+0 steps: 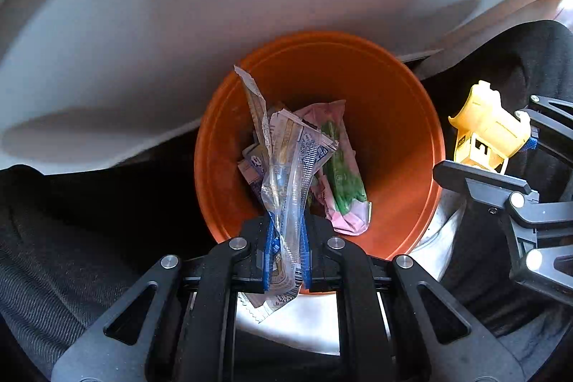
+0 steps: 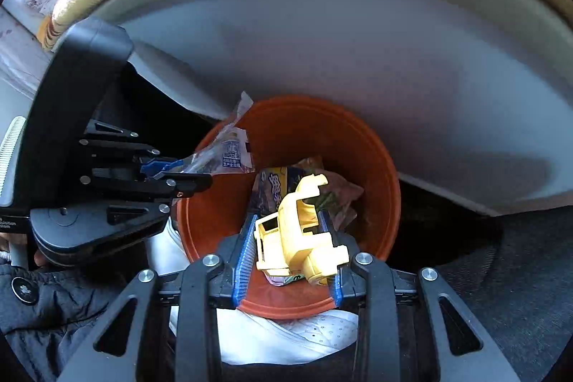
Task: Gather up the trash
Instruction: 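Open both tools to drop the packet and yellow piece into the bucket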
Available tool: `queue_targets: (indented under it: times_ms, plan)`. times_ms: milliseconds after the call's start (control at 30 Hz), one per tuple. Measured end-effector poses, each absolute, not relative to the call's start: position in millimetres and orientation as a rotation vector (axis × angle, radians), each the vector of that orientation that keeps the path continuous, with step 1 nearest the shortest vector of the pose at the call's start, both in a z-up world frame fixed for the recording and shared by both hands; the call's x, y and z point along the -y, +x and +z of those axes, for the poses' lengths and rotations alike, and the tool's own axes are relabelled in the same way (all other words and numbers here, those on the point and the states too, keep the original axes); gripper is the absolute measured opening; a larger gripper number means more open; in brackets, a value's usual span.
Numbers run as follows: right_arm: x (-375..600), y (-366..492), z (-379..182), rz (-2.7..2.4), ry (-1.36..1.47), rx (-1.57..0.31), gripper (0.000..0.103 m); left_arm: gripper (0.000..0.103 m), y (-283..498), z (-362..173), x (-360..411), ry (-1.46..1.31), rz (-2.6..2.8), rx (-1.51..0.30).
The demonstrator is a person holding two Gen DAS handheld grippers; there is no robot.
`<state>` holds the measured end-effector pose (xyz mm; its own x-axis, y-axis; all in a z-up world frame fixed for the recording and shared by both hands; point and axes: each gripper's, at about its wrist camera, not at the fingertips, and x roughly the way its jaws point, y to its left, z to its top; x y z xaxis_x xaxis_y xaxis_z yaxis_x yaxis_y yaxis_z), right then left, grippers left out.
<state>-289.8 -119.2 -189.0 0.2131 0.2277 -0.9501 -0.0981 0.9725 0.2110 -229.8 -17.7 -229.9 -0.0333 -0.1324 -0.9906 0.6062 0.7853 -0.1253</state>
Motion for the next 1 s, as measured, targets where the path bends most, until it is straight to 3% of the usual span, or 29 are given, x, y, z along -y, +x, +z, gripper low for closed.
queue_targets:
  times_ms: [267,300,333,367,400,433,767,1000]
  plan:
    - [115.8,-272.0,-198.1,0.231,0.117,-1.379,0.035,0.012,-214.4,-236.6,24.9,0.397,-0.613,-1.544]
    - [115.5,-270.9,-198.5,0.23,0.114,-1.38,0.036,0.019,-213.7,-239.7,24.2,0.4,-0.604,-1.546]
    - [117.4,-269.1,-201.2,0.229,0.112,-1.381,0.048,0.041,-212.9,-239.7,23.9,0.398,-0.603,-1.552]
    - [117.9,-268.2,-201.4,0.224,0.109,-1.377,0.054,0.055,-213.1,-240.3,24.2,0.396,-0.597,-1.551]
    - [119.9,-268.8,-201.2,0.215,0.109,-1.365,0.058,0.077,-212.4,-238.6,23.2,0.387,-0.593,-1.543]
    - [121.1,-268.2,-199.1,0.208,0.11,-1.356,0.058,0.08,-211.6,-235.4,21.8,0.374,-0.593,-1.531]
    - [146.9,-276.4,-175.0,0.144,0.147,-1.3,0.061,0.08,-214.0,-219.5,15.1,0.338,-0.595,-1.507]
    - [163.9,-293.6,-127.7,0.115,0.148,-1.183,0.078,0.08,-225.1,-165.2,3.8,0.401,-0.584,-1.292]
